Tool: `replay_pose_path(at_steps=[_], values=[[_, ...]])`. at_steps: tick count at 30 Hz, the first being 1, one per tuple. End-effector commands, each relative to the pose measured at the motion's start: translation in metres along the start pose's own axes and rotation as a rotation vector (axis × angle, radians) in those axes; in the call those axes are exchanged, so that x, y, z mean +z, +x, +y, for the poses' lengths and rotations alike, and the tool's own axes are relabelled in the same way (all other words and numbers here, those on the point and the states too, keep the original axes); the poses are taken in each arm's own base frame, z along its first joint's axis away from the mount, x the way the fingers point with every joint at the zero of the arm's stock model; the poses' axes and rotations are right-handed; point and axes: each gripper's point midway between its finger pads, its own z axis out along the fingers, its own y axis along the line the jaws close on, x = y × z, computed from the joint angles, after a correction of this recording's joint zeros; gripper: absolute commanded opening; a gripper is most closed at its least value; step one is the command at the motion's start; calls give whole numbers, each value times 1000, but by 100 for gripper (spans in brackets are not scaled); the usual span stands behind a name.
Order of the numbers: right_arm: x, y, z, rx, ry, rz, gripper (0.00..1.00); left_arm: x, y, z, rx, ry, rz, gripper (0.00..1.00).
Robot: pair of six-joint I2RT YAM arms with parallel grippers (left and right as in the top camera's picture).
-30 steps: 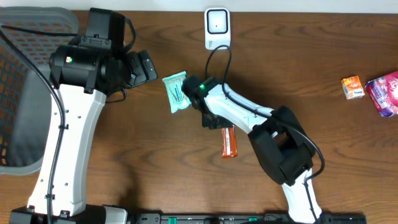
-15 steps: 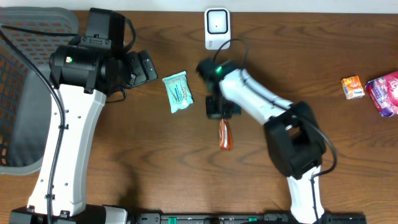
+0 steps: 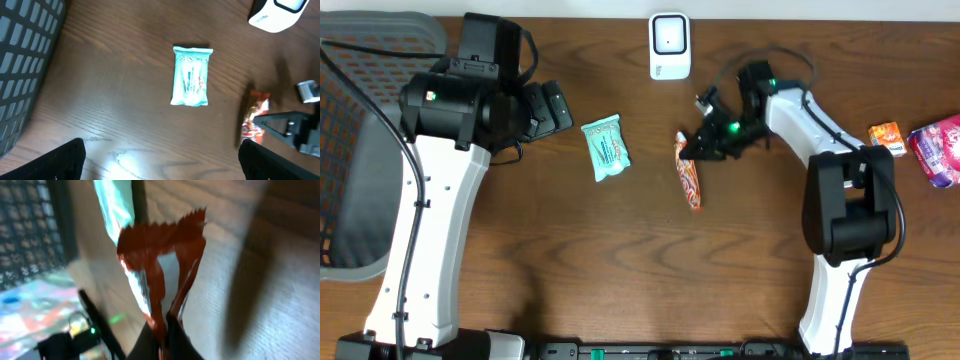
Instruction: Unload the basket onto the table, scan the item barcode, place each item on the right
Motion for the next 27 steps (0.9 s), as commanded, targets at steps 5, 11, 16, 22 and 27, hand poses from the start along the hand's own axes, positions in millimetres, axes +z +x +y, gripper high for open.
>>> replay_pose_path(at_steps=[5, 11, 16, 22, 27], values=[[-21, 15, -52, 148, -60, -78, 26, 2, -2, 3, 3, -18, -3, 98], [-74, 8, -70, 267, -7, -140, 47, 2, -2, 3, 3, -18, -3, 98], [-105, 8, -53, 258, 49, -128, 46, 2, -2, 3, 3, -18, -3, 98], [-72, 41, -36, 187, 203, 56, 60, 2, -2, 3, 3, -18, -3, 98], [-34, 46, -49, 172, 354, 85, 67, 2, -2, 3, 3, -18, -3, 98]])
